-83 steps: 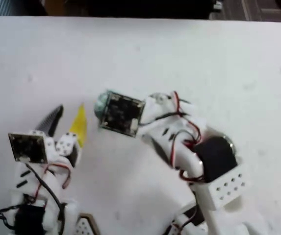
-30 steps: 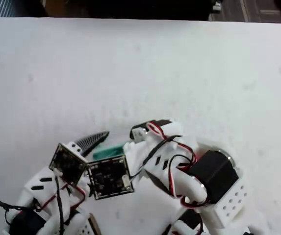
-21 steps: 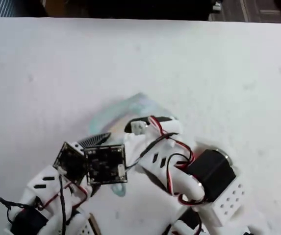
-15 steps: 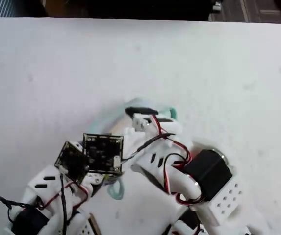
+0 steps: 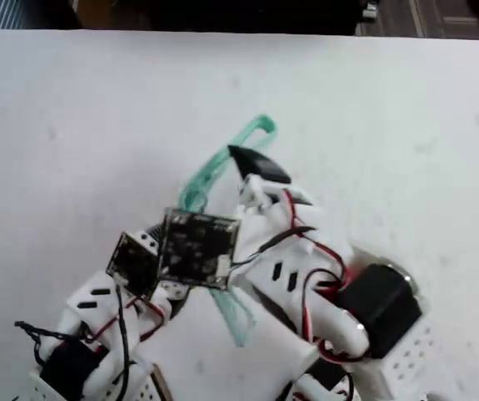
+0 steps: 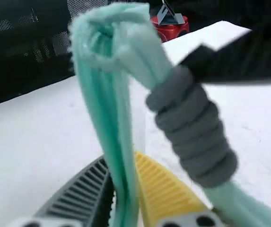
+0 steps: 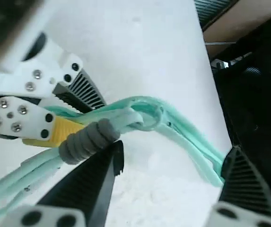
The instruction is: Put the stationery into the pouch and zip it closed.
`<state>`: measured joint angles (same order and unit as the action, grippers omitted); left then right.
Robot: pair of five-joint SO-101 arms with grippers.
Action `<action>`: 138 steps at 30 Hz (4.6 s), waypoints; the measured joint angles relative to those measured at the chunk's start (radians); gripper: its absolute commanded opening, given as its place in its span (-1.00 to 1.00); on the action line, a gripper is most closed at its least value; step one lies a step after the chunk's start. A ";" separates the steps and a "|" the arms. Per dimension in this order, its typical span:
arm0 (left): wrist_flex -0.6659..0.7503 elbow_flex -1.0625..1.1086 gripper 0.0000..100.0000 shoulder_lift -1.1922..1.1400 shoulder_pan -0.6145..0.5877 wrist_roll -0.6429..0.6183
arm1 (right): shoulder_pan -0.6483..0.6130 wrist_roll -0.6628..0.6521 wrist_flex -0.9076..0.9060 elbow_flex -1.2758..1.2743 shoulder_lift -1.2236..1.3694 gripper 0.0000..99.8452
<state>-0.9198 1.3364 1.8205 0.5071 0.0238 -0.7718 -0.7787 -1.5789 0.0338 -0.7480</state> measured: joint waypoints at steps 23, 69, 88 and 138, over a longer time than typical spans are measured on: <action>0.106 0.040 -0.95 0.002 -0.086 -0.002 | 0.123 0.261 0.025 -0.037 -0.226 -0.92; 0.161 0.081 -0.95 0.009 -0.091 0.000 | -0.012 0.313 0.328 -0.623 -0.559 -0.96; 0.161 0.081 -0.95 0.009 -0.091 0.000 | -0.038 0.315 0.417 -0.707 -0.569 -0.70; 0.161 0.083 -0.95 0.009 -0.094 -0.002 | -0.002 0.416 0.700 -0.723 -0.316 -0.70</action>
<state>-0.7587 1.4193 1.8297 0.4135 0.0222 -0.7733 -0.3629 -0.8792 -0.6889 -1.0641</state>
